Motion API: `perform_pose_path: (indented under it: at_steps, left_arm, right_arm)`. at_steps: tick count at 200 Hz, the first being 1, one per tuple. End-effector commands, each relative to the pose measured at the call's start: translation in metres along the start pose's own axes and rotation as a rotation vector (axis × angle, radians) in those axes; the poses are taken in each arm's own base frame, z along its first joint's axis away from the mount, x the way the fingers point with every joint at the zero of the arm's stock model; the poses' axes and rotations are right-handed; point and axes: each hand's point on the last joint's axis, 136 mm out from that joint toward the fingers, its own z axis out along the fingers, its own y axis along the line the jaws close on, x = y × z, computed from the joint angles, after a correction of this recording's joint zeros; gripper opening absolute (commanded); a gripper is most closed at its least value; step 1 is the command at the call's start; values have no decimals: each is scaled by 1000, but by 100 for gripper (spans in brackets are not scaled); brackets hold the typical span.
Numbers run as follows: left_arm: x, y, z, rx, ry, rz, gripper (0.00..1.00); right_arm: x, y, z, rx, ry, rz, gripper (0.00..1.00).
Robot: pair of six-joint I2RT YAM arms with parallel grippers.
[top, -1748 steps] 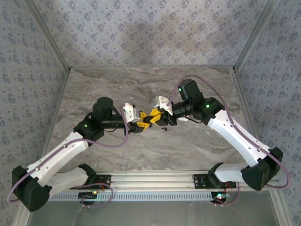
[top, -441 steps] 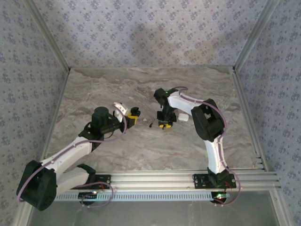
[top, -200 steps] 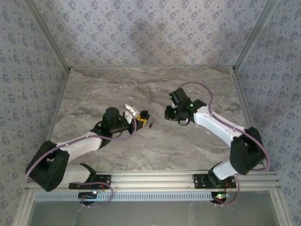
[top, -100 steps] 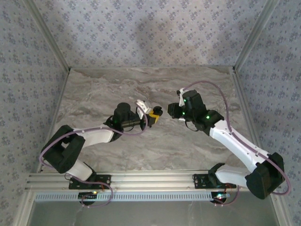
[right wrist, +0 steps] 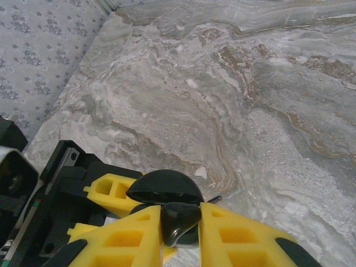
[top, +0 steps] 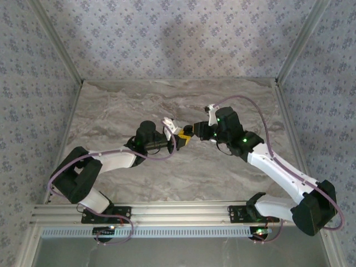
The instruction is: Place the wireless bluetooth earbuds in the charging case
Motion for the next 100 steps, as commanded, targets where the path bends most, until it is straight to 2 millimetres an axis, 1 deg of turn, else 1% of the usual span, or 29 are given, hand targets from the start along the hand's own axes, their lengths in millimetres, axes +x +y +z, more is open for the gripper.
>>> perform_pose_path:
  at_steps: [1, 100]
  left_arm:
    - [-33, -10, 0, 37, -84, 47, 8]
    - [-43, -14, -5, 38, -106, 61, 8]
  right_arm:
    - [0, 7, -1, -31, -14, -23, 21]
    - [1, 4, 14, -25, -3, -19, 21]
